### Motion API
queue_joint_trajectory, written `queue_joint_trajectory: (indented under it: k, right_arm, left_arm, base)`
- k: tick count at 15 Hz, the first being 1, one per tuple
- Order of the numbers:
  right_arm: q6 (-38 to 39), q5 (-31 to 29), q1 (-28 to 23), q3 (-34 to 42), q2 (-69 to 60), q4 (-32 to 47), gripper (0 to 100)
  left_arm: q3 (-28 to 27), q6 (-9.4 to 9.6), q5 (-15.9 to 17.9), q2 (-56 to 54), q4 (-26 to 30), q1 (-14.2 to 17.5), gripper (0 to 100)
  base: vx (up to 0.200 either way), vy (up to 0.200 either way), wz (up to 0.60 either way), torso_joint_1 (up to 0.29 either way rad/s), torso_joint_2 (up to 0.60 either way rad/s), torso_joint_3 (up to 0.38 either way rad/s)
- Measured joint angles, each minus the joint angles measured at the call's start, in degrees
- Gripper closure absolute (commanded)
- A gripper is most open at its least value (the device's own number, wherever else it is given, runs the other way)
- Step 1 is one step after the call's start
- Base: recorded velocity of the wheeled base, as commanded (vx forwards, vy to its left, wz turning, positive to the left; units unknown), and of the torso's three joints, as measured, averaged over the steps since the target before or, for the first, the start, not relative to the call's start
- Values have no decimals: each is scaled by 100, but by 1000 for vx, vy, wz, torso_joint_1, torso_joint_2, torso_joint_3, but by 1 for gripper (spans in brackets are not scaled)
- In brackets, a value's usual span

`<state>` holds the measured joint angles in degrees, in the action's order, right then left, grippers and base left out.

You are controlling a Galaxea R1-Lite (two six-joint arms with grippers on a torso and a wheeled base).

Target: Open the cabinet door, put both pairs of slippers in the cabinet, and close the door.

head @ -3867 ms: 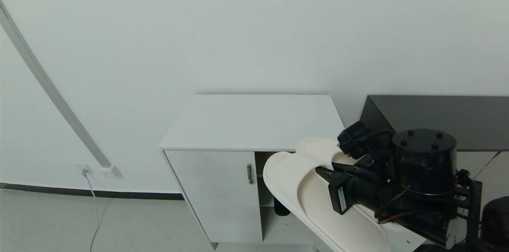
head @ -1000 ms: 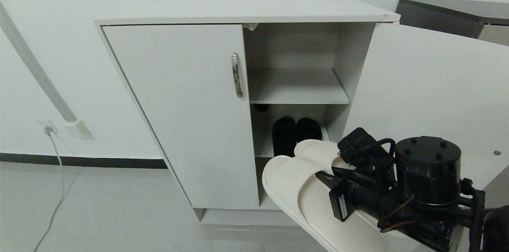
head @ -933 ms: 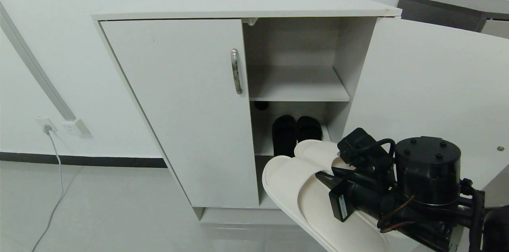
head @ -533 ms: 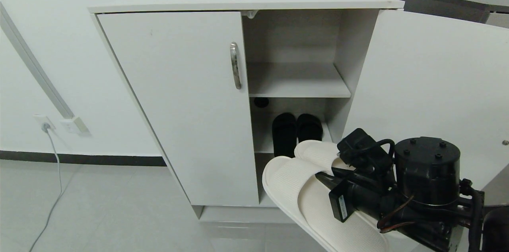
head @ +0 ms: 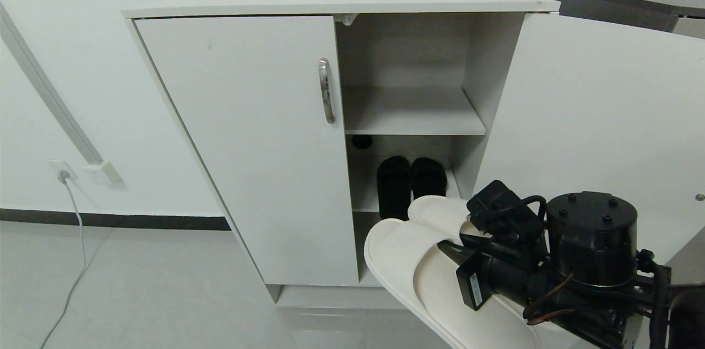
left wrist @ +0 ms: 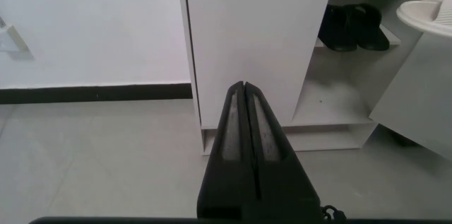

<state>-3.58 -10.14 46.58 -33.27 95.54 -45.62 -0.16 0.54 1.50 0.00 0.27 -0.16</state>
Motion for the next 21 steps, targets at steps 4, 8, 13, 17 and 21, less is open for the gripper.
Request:
queue_joint_trajectory:
  k: [4,8,13,17,21]
  right_arm:
    - [113,-463,144,-219,176,-113,100]
    - [979,-2571,449,-1419,937,191,100]
    - [1308,-3446,529,-2879,1560,1253,100]
    - [1352,-3608,535,-3738,1482,2227,100]
    - [1352,-3611,507,-4523,1428,2983,100]
  left_arm:
    - [2,6,0,0,0,-2,100]
    - [5,24,0,0,0,-2,100]
    - [9,9,0,0,0,-2,100]
    - [6,9,0,0,0,-2,100]
    - [5,9,-2,0,-2,-2,100]
  base:
    - [0,0,0,0,0,0]
    - [0,0,0,0,0,0]
    - [0,0,0,0,0,0]
    - [0,0,0,0,0,0]
    - [0,0,0,0,0,0]
